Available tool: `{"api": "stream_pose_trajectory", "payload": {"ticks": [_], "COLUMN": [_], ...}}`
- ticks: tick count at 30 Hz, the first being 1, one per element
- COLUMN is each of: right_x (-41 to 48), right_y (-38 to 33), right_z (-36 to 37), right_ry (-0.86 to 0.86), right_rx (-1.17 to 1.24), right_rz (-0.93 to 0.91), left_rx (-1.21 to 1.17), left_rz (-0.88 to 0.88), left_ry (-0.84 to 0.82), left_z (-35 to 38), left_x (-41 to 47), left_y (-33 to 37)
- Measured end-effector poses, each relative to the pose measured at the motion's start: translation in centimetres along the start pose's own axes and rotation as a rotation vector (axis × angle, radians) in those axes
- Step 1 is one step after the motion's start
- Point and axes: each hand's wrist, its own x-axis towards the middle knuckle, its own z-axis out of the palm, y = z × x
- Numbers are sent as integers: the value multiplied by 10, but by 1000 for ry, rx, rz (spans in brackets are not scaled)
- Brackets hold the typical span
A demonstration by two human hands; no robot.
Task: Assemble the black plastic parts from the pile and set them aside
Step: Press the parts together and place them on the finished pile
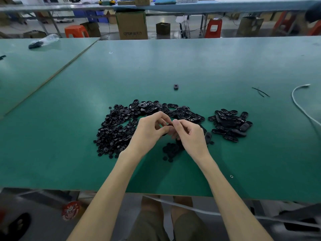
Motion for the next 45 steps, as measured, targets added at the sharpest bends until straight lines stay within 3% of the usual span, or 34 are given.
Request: {"api": "stream_pose_trajectory", "payload": {"ticks": [6,10,14,26,32,45], "right_x": [0,1,0,1,1,2], "right_y": [2,3,3,3,3,4], "right_z": [-1,-1,-2,-1,-1,-1], "right_ry": [31,68,89,100,105,149], "right_rx": [60,119,143,140,174,182], "right_rz": [17,47,70,68,81,92], "left_rx": [26,33,254,427,484,-151], "left_rz": [100,71,-27,-53,-61,-64], "left_ry": [-3,13,118,-32,-20,231], "left_z": [2,-8,-26,-10,3,30], "left_x": [-2,0,7,6,9,4], "left_y": [2,0,-11,-11,-12,0]}}
